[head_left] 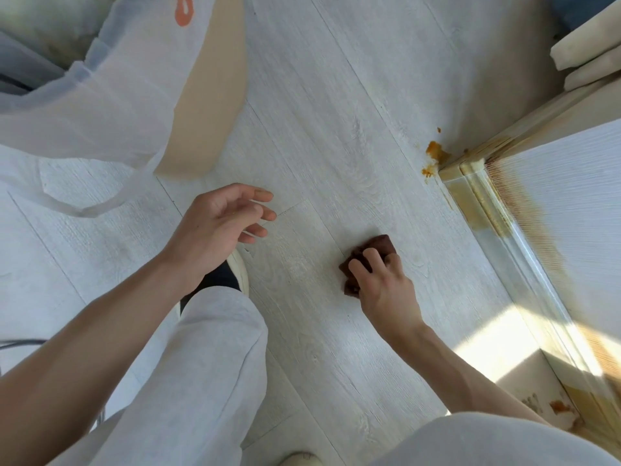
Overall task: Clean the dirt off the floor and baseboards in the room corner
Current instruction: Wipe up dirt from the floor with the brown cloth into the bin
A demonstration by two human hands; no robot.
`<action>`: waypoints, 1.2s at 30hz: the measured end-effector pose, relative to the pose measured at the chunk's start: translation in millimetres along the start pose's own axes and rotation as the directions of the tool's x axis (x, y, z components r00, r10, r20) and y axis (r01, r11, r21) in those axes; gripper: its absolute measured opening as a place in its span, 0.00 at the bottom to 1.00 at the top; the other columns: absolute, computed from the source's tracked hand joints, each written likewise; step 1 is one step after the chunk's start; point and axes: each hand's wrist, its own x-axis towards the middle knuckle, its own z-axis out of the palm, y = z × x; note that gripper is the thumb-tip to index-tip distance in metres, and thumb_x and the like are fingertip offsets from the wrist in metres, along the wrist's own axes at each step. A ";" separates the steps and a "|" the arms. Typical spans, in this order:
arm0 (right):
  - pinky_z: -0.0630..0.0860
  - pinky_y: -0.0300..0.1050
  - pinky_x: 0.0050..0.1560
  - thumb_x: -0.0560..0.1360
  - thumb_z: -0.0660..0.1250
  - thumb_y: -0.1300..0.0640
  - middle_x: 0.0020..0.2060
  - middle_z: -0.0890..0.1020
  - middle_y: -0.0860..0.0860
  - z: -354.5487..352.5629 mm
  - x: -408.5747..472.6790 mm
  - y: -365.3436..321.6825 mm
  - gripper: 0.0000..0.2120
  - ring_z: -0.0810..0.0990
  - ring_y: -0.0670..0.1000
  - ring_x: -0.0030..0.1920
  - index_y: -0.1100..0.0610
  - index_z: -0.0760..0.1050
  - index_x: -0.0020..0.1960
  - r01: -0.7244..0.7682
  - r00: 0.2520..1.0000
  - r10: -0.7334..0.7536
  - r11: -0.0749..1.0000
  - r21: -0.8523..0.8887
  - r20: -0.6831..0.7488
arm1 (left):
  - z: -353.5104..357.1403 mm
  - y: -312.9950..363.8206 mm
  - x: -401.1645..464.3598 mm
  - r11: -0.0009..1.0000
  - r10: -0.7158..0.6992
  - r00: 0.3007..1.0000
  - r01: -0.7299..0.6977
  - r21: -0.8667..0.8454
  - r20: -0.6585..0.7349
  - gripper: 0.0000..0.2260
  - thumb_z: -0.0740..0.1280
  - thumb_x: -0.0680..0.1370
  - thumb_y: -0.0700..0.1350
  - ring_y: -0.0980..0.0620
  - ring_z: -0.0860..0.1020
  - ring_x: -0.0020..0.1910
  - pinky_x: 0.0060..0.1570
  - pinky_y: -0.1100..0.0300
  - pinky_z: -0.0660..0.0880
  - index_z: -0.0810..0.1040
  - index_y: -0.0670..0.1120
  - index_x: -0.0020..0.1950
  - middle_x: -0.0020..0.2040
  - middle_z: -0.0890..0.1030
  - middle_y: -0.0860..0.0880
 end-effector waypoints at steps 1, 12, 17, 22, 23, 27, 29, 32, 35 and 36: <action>0.73 0.45 0.22 0.66 0.76 0.69 0.50 0.78 0.54 2.5 3.1 -3.4 0.19 0.75 0.60 0.41 0.57 0.79 0.54 -0.033 0.999 0.034 0.999 0.036 -0.032 | -0.3 -1.6 -1.4 1.000 -0.002 1.000 0.002 0.005 0.000 0.11 0.64 0.83 0.38 0.48 0.85 0.47 0.54 0.51 0.79 0.83 0.49 0.59 0.50 0.87 0.50; 0.76 0.48 0.42 0.68 0.68 0.67 0.54 0.77 0.46 2.1 75.6 -58.7 0.17 0.75 0.55 0.45 0.54 0.76 0.54 -0.043 0.973 0.167 0.812 0.582 -0.162 | -3.0 -12.4 -14.8 0.999 -0.015 1.000 0.015 0.044 -0.009 0.11 0.64 0.83 0.38 0.46 0.85 0.48 0.52 0.55 0.81 0.83 0.49 0.58 0.50 0.87 0.49; 0.79 0.49 0.42 0.71 0.65 0.75 0.44 0.80 0.48 -17.8 75.8 -51.0 0.15 0.79 0.50 0.44 0.60 0.72 0.53 -0.174 0.892 0.443 0.146 0.974 0.093 | -8.8 -7.9 -16.6 0.999 0.028 1.000 -0.027 0.043 -0.009 0.11 0.64 0.84 0.38 0.47 0.85 0.47 0.53 0.53 0.81 0.83 0.49 0.58 0.50 0.87 0.50; 0.76 0.44 0.31 0.73 0.67 0.74 0.42 0.79 0.56 -76.8 55.4 -18.3 0.14 0.79 0.54 0.38 0.58 0.73 0.52 -0.164 0.914 0.309 -0.314 0.935 0.263 | -12.9 22.3 -26.2 0.986 0.163 0.986 -0.164 0.023 0.044 0.10 0.65 0.83 0.40 0.55 0.85 0.49 0.51 0.62 0.80 0.83 0.52 0.59 0.52 0.86 0.54; 0.77 0.44 0.32 0.71 0.72 0.70 0.42 0.80 0.56 -94.3 56.2 -13.6 0.15 0.80 0.53 0.38 0.57 0.74 0.53 -0.139 0.936 0.262 -0.340 0.930 0.235 | -14.2 33.5 -31.4 0.975 0.217 0.974 -0.220 0.035 0.068 0.10 0.65 0.83 0.41 0.55 0.85 0.52 0.53 0.62 0.80 0.82 0.53 0.60 0.53 0.86 0.56; 0.77 0.42 0.32 0.63 0.79 0.62 0.43 0.79 0.57 -181.6 91.0 -7.4 0.22 0.79 0.51 0.34 0.52 0.79 0.55 -0.017 0.999 0.042 -0.226 0.974 0.027 | -27.9 91.9 -58.5 0.841 0.539 0.842 -0.539 0.046 0.016 0.10 0.65 0.84 0.44 0.53 0.85 0.54 0.54 0.62 0.81 0.81 0.56 0.61 0.55 0.85 0.57; 0.77 0.44 0.33 0.64 0.82 0.58 0.46 0.76 0.60 -227.9 121.0 -18.1 0.25 0.76 0.55 0.36 0.51 0.78 0.58 0.062 0.993 -0.089 -0.151 0.987 -0.076 | -44.1 120.3 -61.7 0.747 0.665 0.744 -0.663 0.042 -0.072 0.10 0.63 0.85 0.47 0.51 0.85 0.55 0.55 0.61 0.80 0.80 0.58 0.63 0.57 0.85 0.54; 0.75 0.49 0.37 0.68 0.81 0.54 0.51 0.72 0.61 -283.9 173.4 -50.9 0.28 0.68 0.60 0.42 0.54 0.72 0.63 0.175 0.933 -0.298 -0.114 0.978 -0.202 | -75.7 151.7 -54.0 0.662 0.747 0.631 -0.734 0.152 -0.209 0.10 0.61 0.85 0.53 0.57 0.82 0.59 0.57 0.67 0.76 0.78 0.66 0.61 0.59 0.83 0.61; 0.70 0.63 0.34 0.72 0.73 0.64 0.51 0.68 0.68 -313.9 219.1 -95.1 0.30 0.66 0.68 0.38 0.58 0.63 0.69 0.254 0.850 -0.464 -0.050 0.966 -0.248 | -93.6 170.9 -49.8 0.542 0.840 0.474 -0.719 0.435 -0.263 0.16 0.63 0.84 0.41 0.56 0.78 0.63 0.60 0.63 0.75 0.77 0.54 0.69 0.63 0.77 0.58; 0.71 0.63 0.34 0.72 0.70 0.67 0.50 0.69 0.69 -319.2 231.6 -108.3 0.32 0.67 0.69 0.37 0.57 0.61 0.71 0.248 0.850 -0.474 -0.030 0.968 -0.232 | -98.3 173.6 -49.4 0.500 0.865 0.431 -0.696 0.515 -0.256 0.17 0.63 0.83 0.39 0.54 0.76 0.65 0.62 0.59 0.74 0.76 0.50 0.71 0.65 0.76 0.55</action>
